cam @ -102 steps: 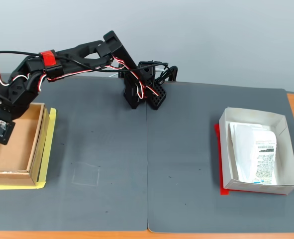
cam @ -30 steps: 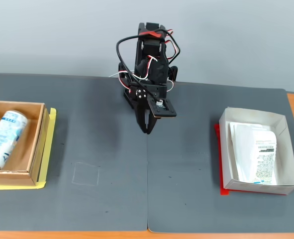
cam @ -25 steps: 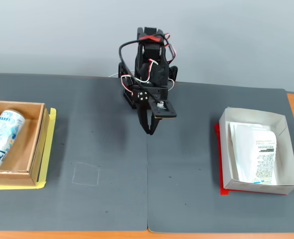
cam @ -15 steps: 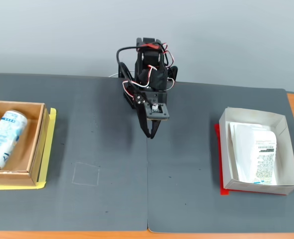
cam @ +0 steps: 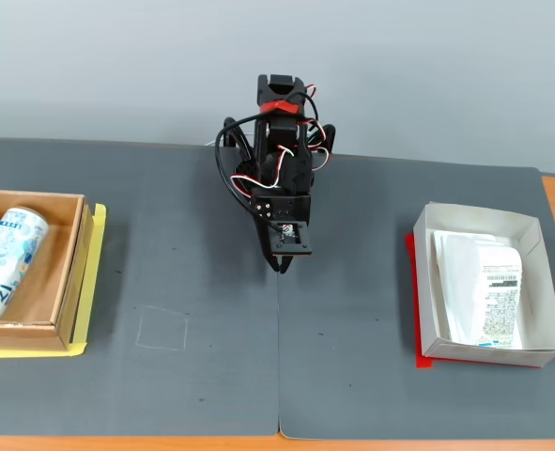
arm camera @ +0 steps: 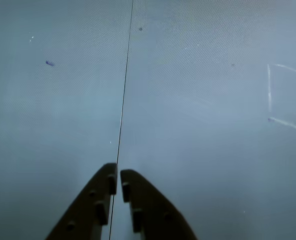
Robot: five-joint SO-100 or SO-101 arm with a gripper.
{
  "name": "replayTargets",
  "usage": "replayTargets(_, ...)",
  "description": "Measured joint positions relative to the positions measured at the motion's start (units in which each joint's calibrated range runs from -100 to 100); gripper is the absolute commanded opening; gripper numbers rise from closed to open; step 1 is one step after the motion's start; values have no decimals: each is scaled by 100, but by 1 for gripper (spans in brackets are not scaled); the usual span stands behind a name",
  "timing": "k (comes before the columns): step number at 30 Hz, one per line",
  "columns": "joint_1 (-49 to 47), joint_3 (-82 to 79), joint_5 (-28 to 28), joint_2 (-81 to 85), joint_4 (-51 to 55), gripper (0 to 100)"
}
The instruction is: Pick the can and put it in the brown box
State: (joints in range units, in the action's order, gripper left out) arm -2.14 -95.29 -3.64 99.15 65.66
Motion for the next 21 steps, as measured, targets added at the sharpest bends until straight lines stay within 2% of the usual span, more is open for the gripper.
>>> replayTargets(6, 0, 0, 34, 0, 796, 1)
replayTargets(21, 0, 9, 34, 0, 882, 1)
